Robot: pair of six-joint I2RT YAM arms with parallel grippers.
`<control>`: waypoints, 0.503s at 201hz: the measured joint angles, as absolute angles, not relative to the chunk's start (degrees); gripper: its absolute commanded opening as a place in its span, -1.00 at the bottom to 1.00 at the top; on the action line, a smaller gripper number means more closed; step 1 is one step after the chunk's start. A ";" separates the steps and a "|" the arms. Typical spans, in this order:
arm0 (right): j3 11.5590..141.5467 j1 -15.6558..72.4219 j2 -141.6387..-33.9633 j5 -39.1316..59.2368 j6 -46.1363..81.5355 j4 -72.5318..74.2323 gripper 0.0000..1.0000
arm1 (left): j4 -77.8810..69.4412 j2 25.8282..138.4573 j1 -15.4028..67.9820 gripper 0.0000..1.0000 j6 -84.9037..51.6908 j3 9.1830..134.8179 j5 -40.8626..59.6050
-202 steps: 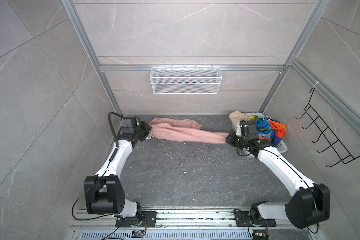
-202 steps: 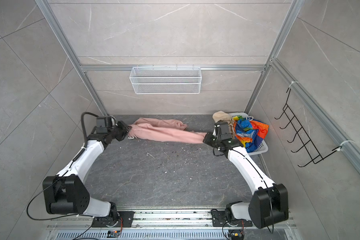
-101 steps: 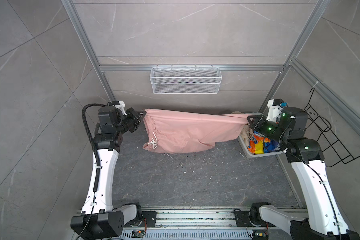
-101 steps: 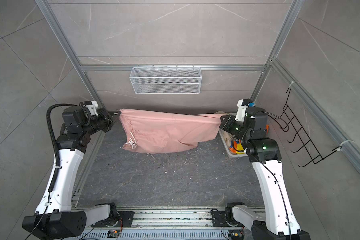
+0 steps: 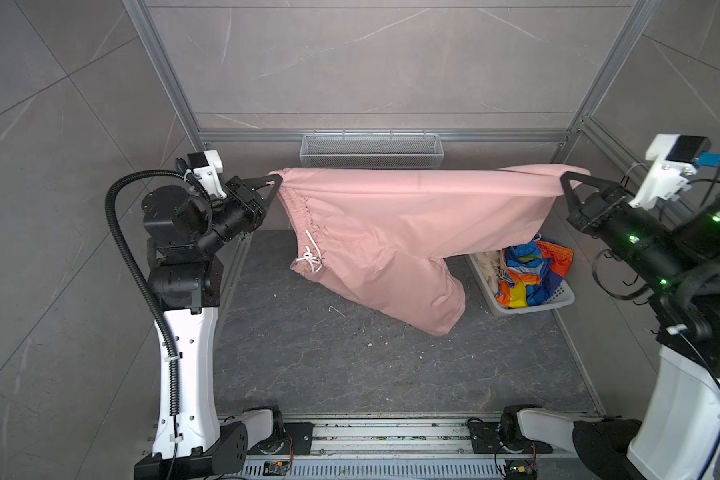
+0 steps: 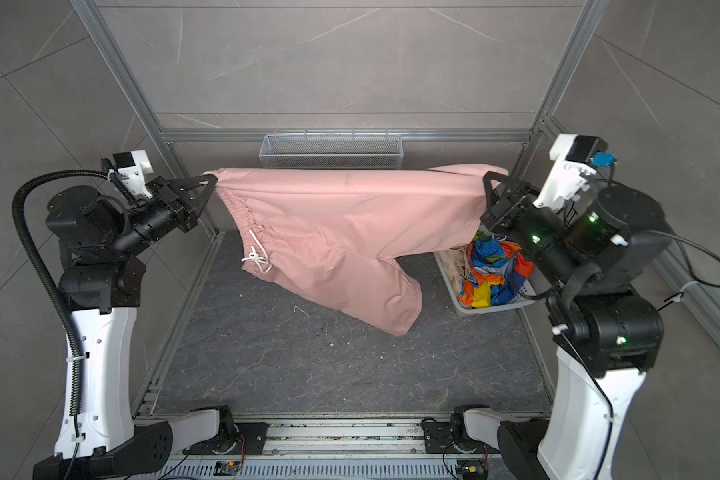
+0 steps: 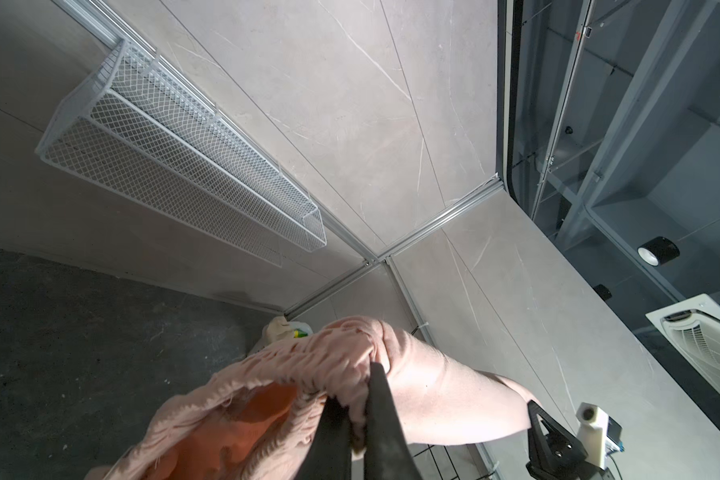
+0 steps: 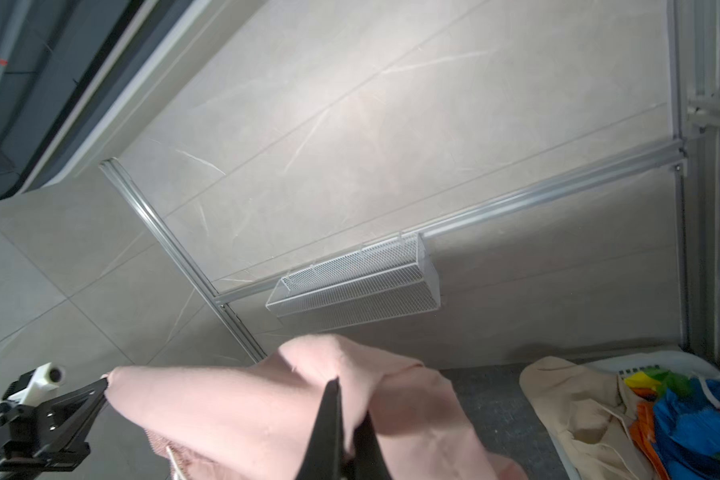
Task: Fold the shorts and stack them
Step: 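Lift the shorts with both grippers and stretch them apart in the air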
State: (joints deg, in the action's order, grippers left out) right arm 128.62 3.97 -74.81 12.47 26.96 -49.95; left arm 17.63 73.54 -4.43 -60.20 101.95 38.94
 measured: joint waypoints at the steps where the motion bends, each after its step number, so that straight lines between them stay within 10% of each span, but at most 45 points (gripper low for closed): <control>1: 128.40 3.97 -74.98 12.47 26.98 -49.91 -1.00 | 17.52 73.95 -4.45 -1.00 -60.25 101.91 38.94; 59: 112.64 2.85 -93.54 13.13 28.38 -47.64 -1.00 | 20.78 99.22 -1.45 -1.00 -59.44 101.49 37.43; 101: 128.49 -1.13 -104.49 15.29 28.80 -51.70 -1.00 | 28.77 115.63 2.35 -1.00 -56.99 119.39 36.51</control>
